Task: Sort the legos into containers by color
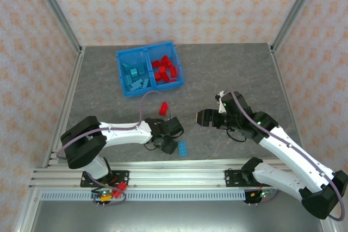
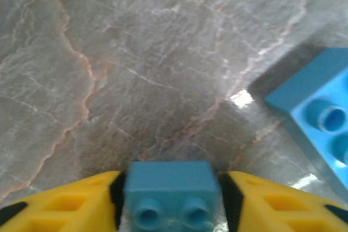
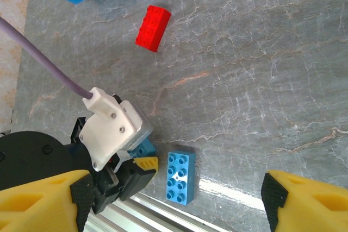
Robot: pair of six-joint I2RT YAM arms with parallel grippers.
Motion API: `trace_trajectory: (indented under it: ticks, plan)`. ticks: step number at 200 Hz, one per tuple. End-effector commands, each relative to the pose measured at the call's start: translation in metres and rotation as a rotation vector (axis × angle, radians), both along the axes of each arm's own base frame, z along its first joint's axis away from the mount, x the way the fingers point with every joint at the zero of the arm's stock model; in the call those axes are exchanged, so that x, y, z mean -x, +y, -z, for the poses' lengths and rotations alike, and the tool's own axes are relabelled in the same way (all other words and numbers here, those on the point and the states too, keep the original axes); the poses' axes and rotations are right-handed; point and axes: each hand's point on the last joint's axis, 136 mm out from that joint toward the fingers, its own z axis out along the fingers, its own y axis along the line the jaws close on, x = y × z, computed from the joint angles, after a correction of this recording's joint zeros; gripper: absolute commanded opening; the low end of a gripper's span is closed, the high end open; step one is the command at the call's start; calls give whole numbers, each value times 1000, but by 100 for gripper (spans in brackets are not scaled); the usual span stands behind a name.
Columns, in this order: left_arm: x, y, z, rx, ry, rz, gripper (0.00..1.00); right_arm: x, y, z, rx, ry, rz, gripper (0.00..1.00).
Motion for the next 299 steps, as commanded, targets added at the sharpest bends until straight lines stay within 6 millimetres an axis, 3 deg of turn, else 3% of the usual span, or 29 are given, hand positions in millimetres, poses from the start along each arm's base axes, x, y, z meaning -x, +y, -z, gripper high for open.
trace_trajectory:
  ticks: [1,15,29,54,75,91,108,131,155,172,200,221,247,261,264,275,299]
  plan:
    - [3,-6,8,40,27,-14,43,-1,-2,1,18,-9,4,82]
    - [1,-3,11,36,25,-35,34,-2,-2,1,24,-11,4,82]
    - [-8,-1,0,68,-3,-72,29,-4,-3,-3,29,-18,2,82]
    - [-51,9,-54,183,-129,-182,29,-6,-3,-10,35,-36,5,82]
    - [-104,45,-111,203,-300,-306,29,-9,-1,-12,25,-48,7,83]
    - [-143,80,-143,195,-412,-415,29,-11,1,-14,17,-51,3,83]
    - [-184,116,-167,180,-518,-525,30,-11,4,-16,7,-47,3,83]
    - [-237,150,-190,162,-620,-627,30,-10,4,-22,-4,-50,-4,83]
    - [-283,173,-193,142,-636,-695,30,-7,0,-30,-2,-63,4,82]
    - [-313,187,-179,173,-600,-754,31,-5,-4,-34,-8,-75,15,82]
    - [-345,197,-157,138,-555,-770,39,0,-9,-37,-21,-74,33,82]
    - [-360,199,-134,161,-481,-781,48,3,-12,-36,-26,-67,43,82]
    - [-363,195,-143,189,-488,-762,66,4,-12,-35,-27,-60,50,82]
    - [-356,191,-156,232,-507,-764,68,2,-13,-32,-22,-56,61,82]
    - [-353,190,-169,256,-528,-762,68,2,-14,-31,-17,-55,66,81]
    - [-341,184,-188,322,-550,-756,68,-1,-18,-22,16,-39,89,80]
    - [-288,155,-239,458,-616,-677,70,0,-23,7,131,46,120,77]
